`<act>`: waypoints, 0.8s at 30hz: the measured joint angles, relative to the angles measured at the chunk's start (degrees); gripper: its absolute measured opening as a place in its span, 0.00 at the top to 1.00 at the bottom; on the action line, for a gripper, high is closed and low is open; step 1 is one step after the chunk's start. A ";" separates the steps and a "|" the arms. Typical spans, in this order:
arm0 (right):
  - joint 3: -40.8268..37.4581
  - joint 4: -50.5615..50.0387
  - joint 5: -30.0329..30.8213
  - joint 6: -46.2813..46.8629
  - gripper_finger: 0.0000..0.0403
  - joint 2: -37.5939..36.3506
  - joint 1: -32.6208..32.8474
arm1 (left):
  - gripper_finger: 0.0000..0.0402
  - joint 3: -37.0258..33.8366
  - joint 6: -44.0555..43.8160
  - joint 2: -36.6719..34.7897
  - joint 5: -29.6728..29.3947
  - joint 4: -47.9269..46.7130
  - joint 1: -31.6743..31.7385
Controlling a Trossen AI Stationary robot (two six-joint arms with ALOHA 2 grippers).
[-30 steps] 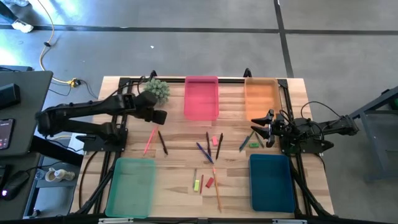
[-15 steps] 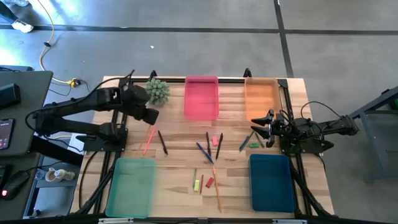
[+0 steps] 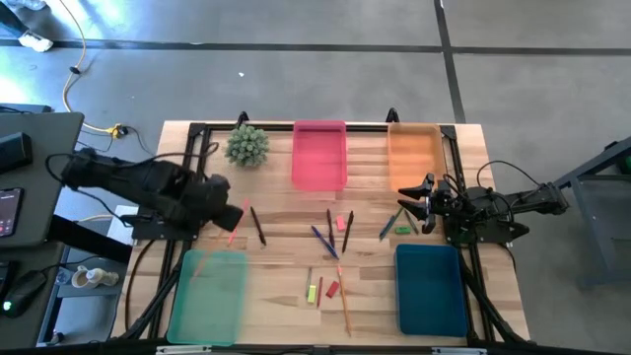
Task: Sort crayons/erasers/pens/pencils in bins
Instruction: Put the top orange pencil into the green bin
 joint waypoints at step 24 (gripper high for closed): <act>0.01 0.00 0.00 0.00 0.58 -0.02 0.02 | 0.95 -4.58 -33.57 21.86 -2.76 7.49 -27.56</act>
